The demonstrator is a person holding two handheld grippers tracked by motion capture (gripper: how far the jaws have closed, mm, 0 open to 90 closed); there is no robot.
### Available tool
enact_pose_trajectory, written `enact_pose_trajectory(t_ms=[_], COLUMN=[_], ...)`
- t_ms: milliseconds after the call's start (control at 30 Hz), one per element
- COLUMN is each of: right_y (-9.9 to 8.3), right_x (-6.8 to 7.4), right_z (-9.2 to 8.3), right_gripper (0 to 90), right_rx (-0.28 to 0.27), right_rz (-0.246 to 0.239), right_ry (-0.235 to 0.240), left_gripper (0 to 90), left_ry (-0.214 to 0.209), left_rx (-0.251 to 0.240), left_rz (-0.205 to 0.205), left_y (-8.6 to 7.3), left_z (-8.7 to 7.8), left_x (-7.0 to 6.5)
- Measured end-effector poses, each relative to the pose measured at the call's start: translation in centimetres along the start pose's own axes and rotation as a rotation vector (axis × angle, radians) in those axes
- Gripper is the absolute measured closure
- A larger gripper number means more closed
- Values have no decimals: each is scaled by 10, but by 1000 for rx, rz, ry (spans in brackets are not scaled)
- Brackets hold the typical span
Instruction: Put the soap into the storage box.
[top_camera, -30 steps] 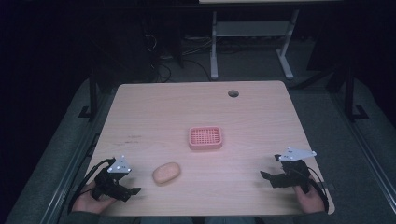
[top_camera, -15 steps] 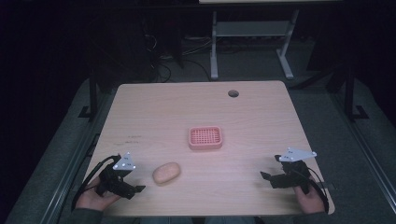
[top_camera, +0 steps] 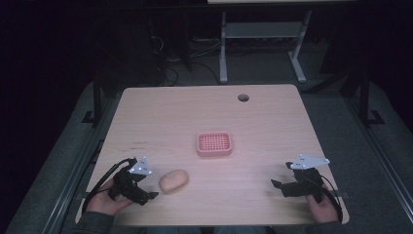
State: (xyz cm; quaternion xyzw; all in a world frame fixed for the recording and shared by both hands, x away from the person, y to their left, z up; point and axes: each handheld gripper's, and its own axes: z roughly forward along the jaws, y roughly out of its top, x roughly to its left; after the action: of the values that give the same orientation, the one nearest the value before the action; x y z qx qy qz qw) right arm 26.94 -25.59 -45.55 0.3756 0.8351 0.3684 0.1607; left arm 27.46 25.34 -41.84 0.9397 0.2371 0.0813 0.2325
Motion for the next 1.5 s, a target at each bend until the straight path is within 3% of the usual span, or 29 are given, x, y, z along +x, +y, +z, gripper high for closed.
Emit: enact_pose_trajectory(t_ms=[533,1067,1500], right_y=[0,0,0], right_x=[0,0,0], right_z=[1,0,-1], right_gripper=[141,141,141], right_rx=[2,-7,-7], right_rz=[-8,-1,-4], right_ry=[8,7,13], left_gripper=[184,198,222], left_ry=[-17,-50,-80], left_rx=[7,44,91], left_rz=[21,70,55], left_y=[6,32,46], left_z=[4,17,31], left_x=[2,0,1])
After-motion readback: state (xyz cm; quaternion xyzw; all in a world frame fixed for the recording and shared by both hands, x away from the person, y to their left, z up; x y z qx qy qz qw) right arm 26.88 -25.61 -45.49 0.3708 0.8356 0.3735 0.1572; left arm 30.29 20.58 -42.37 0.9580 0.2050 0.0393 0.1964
